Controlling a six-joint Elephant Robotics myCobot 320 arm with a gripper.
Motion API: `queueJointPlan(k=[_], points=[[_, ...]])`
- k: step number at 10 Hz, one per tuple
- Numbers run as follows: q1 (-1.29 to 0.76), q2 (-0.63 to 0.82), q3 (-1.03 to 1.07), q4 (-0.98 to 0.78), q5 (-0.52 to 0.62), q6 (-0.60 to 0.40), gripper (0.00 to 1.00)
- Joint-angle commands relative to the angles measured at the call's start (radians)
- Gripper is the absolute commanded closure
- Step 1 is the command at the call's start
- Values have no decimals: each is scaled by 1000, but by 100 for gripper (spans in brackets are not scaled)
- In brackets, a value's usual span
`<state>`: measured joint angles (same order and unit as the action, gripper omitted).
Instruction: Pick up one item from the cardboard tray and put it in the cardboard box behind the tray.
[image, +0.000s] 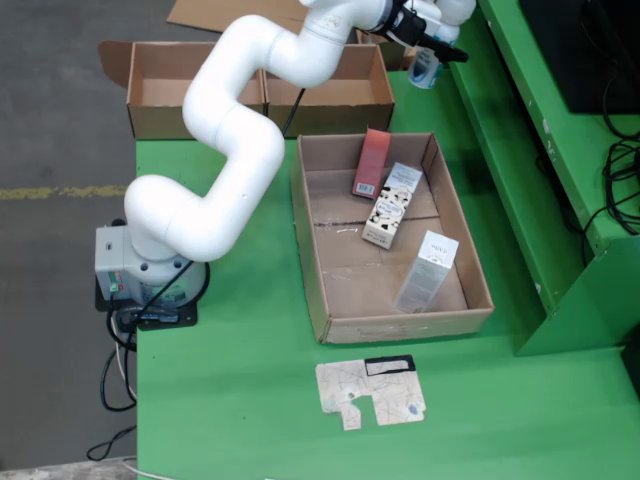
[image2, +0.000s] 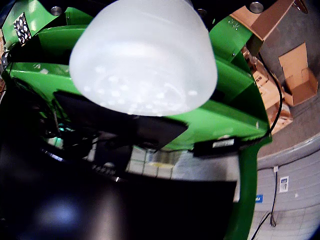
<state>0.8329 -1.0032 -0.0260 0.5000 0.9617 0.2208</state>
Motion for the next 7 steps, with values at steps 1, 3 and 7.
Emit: queueJointPlan(k=[1, 3, 7], points=[[32, -6, 26, 12, -9, 0, 100], [37, -8, 26, 12, -9, 17, 100], [57, -34, 26, 12, -9, 10, 100]])
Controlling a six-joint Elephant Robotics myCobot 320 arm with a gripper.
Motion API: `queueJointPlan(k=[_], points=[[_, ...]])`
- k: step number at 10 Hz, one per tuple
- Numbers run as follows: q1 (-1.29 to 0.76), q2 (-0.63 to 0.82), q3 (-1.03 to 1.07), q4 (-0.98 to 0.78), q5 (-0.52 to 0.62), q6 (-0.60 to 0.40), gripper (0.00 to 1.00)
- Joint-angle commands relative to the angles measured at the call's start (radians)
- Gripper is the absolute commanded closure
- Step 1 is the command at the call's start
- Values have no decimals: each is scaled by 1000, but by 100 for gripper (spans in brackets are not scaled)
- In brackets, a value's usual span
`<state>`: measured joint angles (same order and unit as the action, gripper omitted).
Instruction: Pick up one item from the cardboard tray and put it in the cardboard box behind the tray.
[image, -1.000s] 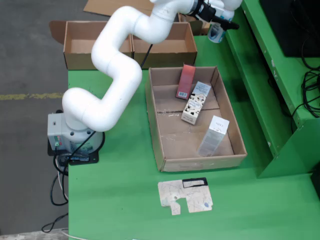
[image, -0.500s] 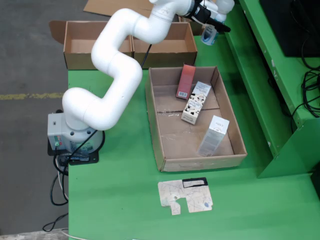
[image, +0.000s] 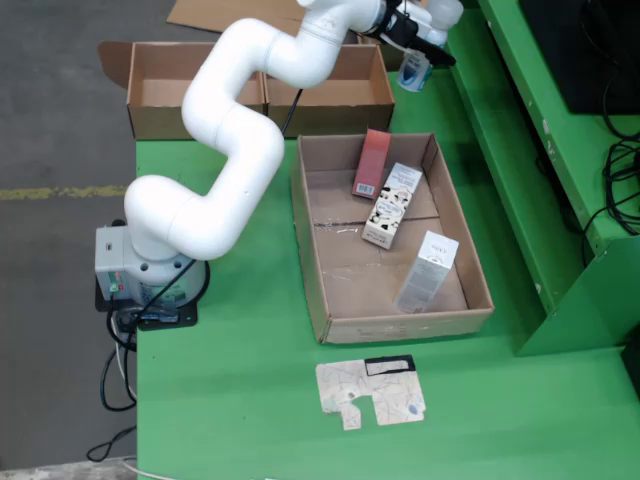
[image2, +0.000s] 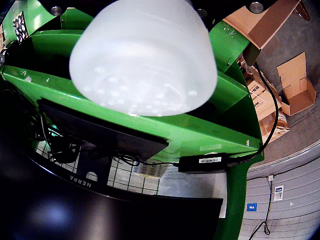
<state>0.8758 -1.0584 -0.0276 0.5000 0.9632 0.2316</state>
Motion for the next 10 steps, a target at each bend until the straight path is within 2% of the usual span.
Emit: queueJointPlan(k=[1, 10], points=[[14, 21, 28, 12, -10, 0, 100], [96, -24, 28, 12, -10, -1, 100]])
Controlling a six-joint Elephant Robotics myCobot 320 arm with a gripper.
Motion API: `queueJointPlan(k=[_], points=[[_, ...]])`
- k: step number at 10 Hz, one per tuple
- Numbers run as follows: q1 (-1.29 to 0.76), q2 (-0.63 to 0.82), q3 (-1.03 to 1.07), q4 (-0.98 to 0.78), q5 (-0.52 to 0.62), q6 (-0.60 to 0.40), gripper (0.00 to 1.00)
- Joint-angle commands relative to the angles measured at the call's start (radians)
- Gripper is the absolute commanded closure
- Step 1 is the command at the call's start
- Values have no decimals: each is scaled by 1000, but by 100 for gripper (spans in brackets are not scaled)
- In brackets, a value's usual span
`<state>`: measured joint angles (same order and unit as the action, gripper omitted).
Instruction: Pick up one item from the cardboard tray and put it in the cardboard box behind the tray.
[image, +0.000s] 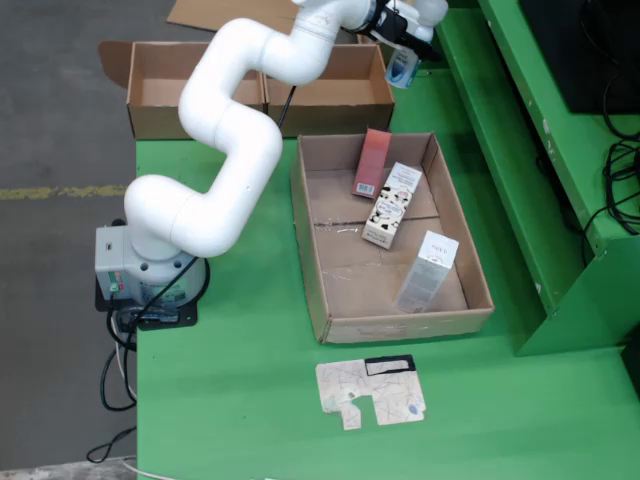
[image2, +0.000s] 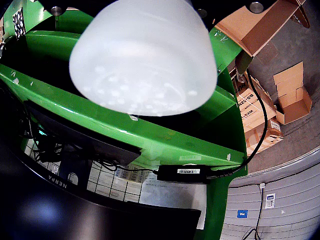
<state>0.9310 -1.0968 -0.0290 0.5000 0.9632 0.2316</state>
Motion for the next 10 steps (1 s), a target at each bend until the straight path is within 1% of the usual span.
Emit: queueJointPlan(k=[1, 4, 5, 7, 8, 10], points=[[40, 14, 29, 12, -10, -1, 100], [89, -14, 29, 12, -10, -1, 100], [134, -40, 29, 12, -10, -1, 100], [134, -40, 29, 12, -10, -1, 100], [177, -67, 29, 12, -10, -1, 100], [196, -79, 29, 12, -10, -1, 100]])
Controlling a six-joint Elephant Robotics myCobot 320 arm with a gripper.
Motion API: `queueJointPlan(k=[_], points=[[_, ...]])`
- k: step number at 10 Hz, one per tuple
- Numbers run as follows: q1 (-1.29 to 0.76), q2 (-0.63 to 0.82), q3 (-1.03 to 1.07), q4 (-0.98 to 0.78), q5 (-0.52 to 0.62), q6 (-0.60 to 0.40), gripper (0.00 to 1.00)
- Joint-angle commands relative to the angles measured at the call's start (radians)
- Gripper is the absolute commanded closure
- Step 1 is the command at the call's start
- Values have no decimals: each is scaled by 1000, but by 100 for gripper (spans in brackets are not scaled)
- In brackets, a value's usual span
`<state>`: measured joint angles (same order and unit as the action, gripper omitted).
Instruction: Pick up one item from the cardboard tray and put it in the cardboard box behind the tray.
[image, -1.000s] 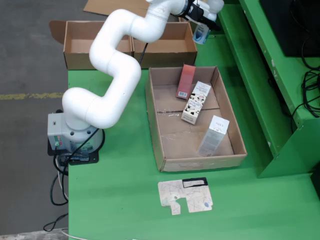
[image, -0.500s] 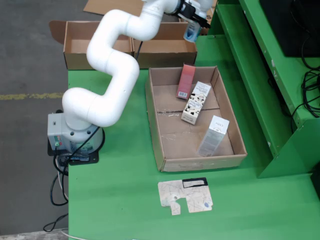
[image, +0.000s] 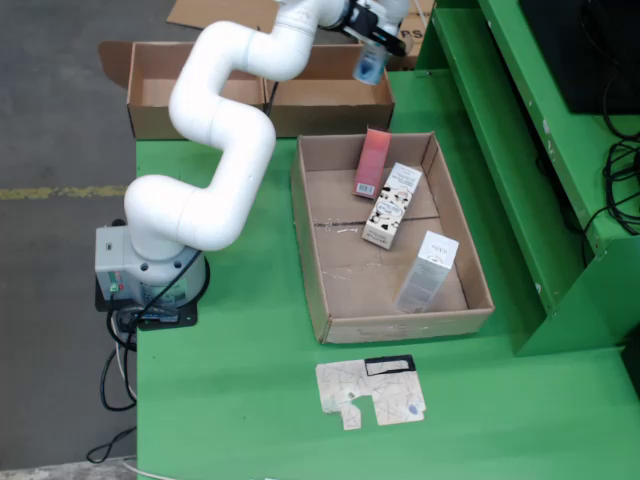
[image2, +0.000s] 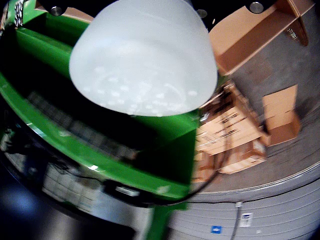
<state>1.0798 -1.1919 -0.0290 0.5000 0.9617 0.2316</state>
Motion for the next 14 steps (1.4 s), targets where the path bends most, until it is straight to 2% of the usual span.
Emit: queueJointPlan(k=[1, 14], points=[[47, 16, 29, 12, -9, -1, 100], [142, -101, 29, 12, -9, -1, 100]])
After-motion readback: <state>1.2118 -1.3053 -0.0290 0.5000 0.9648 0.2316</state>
